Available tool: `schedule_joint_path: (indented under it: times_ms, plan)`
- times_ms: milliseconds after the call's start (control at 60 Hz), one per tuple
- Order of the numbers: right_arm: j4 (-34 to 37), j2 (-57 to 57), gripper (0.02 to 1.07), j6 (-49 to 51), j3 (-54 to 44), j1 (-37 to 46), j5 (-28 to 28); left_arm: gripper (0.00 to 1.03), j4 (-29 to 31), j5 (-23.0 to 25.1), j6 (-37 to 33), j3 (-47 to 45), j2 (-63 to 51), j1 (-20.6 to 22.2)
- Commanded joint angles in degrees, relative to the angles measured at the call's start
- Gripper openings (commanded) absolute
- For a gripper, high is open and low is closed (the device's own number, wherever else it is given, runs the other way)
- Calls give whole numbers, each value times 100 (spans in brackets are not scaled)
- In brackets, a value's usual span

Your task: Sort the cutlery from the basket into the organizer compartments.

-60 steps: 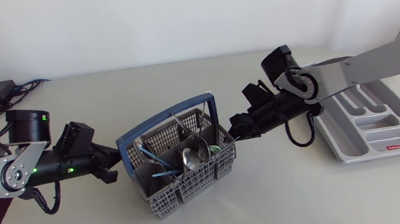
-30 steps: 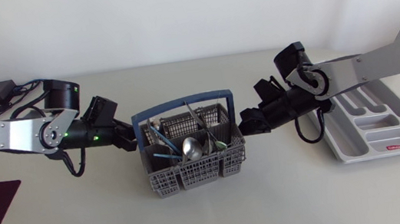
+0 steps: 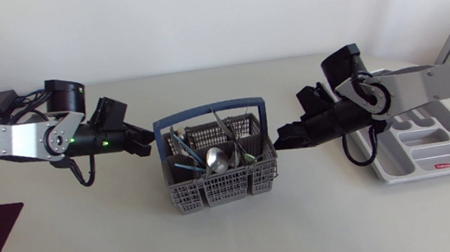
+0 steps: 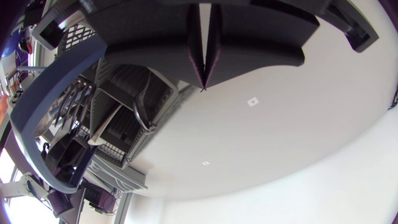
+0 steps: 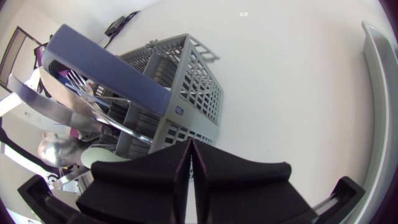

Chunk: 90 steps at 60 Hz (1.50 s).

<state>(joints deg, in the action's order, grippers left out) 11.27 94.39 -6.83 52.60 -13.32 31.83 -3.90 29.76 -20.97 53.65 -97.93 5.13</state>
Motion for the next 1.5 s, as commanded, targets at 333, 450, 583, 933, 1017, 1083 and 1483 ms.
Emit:
schedule_joint_path:
  times_ms: [333,450,583,933,1017,1083,1483]
  plan:
    - [253,-1344,58,314,-734,154,-406,15,733,74,-671,-1401,2595,-398]
    - [280,-1458,52,393,-874,154,-415,14,891,65,-874,-1638,2788,-240]
    - [271,-1511,23,411,-997,84,-424,4,900,56,-874,-1717,2683,-29]
    - [-160,-1124,9,367,-988,-136,-538,3,627,-67,-838,-1471,1399,366]
    - [-248,-1010,9,331,-962,-259,-556,3,469,-67,-750,-1392,1224,498]
    - [-327,-949,9,296,-962,-390,-608,3,381,-67,-680,-1313,1083,604]
    - [-388,-993,9,226,-971,-874,-679,3,206,-155,-513,-575,389,885]
